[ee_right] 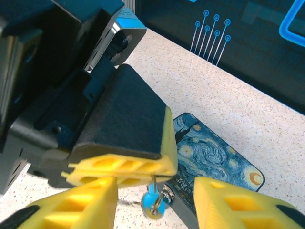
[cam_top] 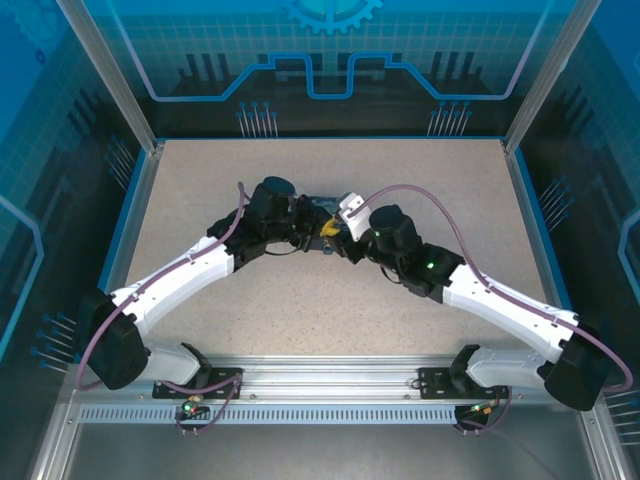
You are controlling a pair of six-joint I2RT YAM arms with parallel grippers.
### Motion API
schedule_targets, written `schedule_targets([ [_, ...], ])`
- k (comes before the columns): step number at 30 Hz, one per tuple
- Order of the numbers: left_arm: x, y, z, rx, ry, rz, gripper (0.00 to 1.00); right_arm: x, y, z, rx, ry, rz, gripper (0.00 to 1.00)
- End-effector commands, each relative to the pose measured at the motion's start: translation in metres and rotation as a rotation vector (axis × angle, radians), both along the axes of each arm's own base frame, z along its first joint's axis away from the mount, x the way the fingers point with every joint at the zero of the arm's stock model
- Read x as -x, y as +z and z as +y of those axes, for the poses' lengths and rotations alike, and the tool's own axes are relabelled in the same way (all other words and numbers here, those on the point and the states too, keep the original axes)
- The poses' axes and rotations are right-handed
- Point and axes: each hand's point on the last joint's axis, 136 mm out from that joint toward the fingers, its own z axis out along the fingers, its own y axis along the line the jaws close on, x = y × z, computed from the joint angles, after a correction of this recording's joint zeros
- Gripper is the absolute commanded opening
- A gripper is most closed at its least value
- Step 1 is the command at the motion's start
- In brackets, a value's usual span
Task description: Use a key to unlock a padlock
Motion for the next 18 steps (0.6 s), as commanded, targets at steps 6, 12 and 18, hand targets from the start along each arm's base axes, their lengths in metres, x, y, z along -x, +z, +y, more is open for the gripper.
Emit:
schedule_targets([
  [6,-0.011,0.032,0.016,-0.133,0.002,-0.394,0.00,0.009,0.033,-0.049,-0.441,-0.068,0.235,0.57],
  [12,-0.011,0.069,0.012,-0.203,-0.028,-0.730,0.00,-0.003,0.023,-0.052,-0.705,-0.106,0.476,0.61],
  [18,-0.011,0.085,0.015,-0.171,0.031,-0.951,0.00,-0.017,0.031,-0.036,-0.978,-0.055,0.620,0.61],
])
